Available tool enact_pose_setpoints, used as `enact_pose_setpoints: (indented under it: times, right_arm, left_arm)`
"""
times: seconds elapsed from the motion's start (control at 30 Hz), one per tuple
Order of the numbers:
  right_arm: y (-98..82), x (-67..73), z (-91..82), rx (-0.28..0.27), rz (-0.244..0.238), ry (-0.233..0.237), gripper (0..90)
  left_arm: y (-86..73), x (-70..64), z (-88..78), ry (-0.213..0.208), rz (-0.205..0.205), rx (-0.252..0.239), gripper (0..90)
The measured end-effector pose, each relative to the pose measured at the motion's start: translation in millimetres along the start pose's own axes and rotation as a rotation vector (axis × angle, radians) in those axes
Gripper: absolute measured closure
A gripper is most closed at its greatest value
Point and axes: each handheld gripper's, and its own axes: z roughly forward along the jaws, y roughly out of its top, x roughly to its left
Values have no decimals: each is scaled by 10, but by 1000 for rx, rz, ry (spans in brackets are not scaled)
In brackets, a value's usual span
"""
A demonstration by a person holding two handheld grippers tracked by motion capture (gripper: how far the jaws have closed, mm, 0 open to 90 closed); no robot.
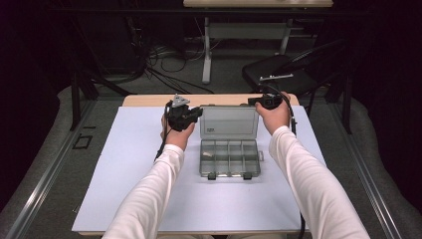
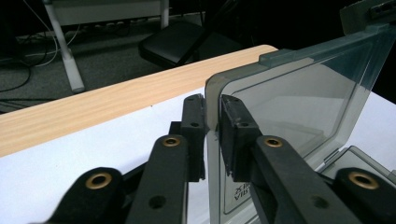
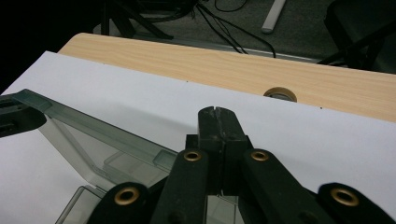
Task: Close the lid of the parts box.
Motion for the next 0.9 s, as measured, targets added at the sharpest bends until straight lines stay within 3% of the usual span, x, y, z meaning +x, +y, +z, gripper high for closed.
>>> enact_pose_setpoints:
  times: [0.23, 0.53, 0.63, 0.9]
  right_arm:
    - [-10, 12, -15, 4, -6, 5, 900]
    - [-29, 46, -11, 12, -20, 12, 900]
    - [-35, 43, -16, 13, -19, 20, 900]
    - [-52, 58, -47, 17, -29, 29, 900]
  left_arm:
    - [-3, 21, -38, -22, -23, 26, 688]
    - [2, 14, -127, -4, -50, 64, 598]
    - [10, -10, -167, -6, -50, 81, 593]
    - [2, -70, -238, -64, -51, 116, 620]
